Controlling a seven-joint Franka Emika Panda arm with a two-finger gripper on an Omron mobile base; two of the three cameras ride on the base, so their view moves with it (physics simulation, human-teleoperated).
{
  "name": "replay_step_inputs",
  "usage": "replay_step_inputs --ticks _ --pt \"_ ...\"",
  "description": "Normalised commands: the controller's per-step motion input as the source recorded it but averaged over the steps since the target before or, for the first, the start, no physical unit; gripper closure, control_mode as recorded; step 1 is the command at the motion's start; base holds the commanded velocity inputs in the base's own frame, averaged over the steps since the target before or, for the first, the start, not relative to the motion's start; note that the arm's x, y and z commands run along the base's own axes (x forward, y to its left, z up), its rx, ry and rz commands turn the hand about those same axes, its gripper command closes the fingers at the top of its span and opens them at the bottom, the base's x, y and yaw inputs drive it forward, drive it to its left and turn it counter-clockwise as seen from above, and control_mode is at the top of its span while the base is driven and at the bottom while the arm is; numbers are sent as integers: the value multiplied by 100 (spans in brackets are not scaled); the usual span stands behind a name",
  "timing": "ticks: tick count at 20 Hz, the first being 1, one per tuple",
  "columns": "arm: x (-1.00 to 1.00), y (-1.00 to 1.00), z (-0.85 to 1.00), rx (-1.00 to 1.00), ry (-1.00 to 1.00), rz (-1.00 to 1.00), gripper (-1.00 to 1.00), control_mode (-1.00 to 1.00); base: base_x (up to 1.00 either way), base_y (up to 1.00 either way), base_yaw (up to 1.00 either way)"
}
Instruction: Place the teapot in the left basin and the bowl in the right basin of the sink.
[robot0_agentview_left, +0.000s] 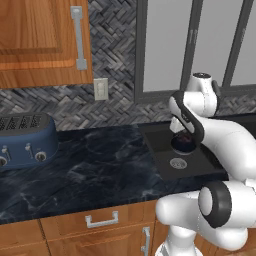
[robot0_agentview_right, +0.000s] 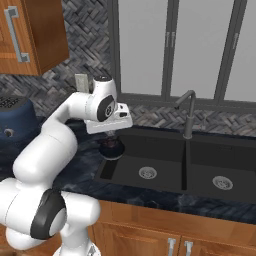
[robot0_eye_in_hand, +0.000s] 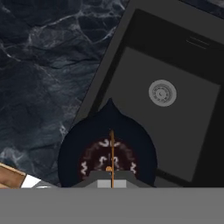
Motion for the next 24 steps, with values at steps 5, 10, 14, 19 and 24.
replay_step_inputs --ticks 5,10,14,19,24 --pt "23 -21 -5 0 0 0 100 -100 0 0 0" --pt "13 -17 -14 0 0 0 100 -100 0 0 0" --pt "18 -12 -16 0 0 0 100 -100 0 0 0" --pt "19 -13 -19 0 0 0 100 -100 0 0 0" --pt "19 -8 -20 0 0 0 100 -100 0 0 0"
